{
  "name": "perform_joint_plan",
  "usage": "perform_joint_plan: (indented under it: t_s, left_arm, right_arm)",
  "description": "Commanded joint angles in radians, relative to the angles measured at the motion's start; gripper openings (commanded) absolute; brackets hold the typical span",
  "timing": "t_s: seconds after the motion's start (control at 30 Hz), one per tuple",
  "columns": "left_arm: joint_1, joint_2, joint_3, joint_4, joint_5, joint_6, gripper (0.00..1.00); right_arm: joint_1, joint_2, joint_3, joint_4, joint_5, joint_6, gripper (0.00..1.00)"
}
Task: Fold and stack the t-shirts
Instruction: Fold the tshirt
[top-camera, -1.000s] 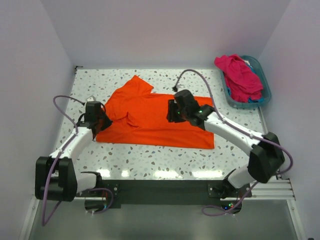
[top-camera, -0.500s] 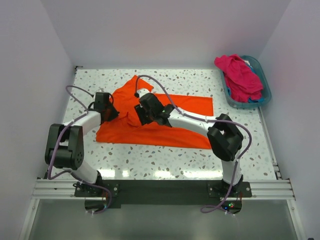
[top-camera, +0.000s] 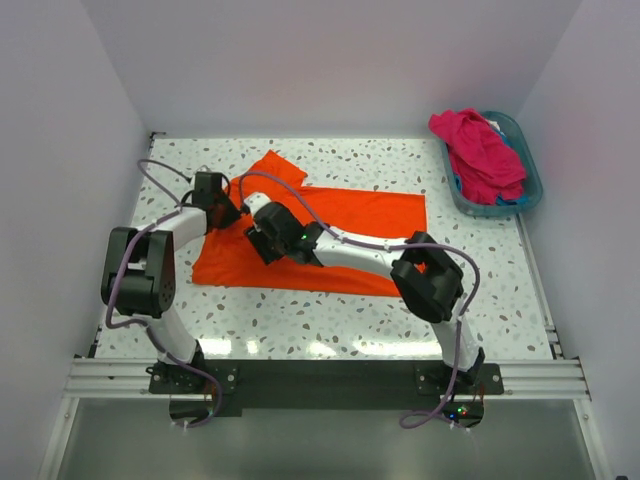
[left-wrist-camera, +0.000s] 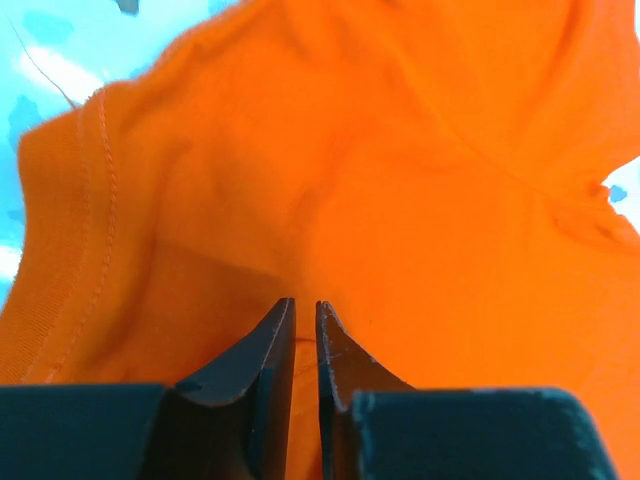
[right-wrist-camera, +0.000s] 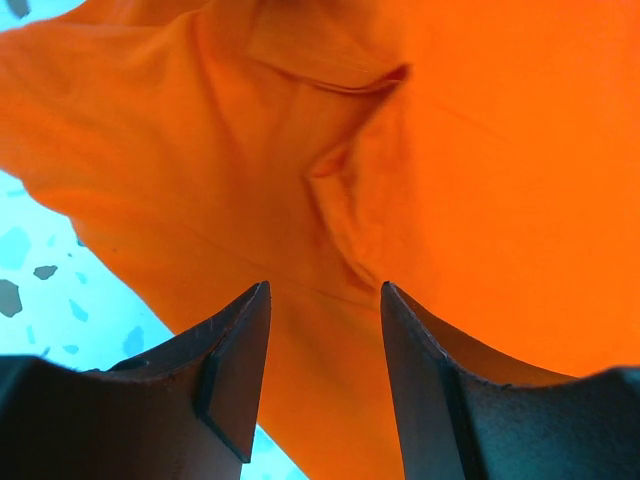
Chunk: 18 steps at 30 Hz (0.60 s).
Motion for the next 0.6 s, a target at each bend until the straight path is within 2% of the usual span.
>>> perform_joint_plan:
  t_s: [0.0, 0.17, 0.5, 0.57]
  left_arm:
    - [0.036, -0.066, 0.047, 0.040, 0.005, -0.014, 0.20]
    - [0.089, -0.151, 0.018, 0.015, 0.001, -0.020, 0.27]
    - [0.089, -0.279, -0.088, 0.009, 0.022, -0.026, 0.28]
    - [0.089, -0.296, -0.120, 0.009, 0.028, -0.024, 0.28]
  right_arm:
    - [0.046, 0.052, 0.083, 0.045, 0.103, -0.080, 0.52]
    - [0.074, 0.142, 0.151, 0.050, 0.215, -0.115, 0.52]
    - [0.073, 0.280, 0.300, -0.001, 0.358, -0.134, 0.51]
    - [0.074, 0.285, 0.307, 0.001, 0.367, -0.129, 0.47]
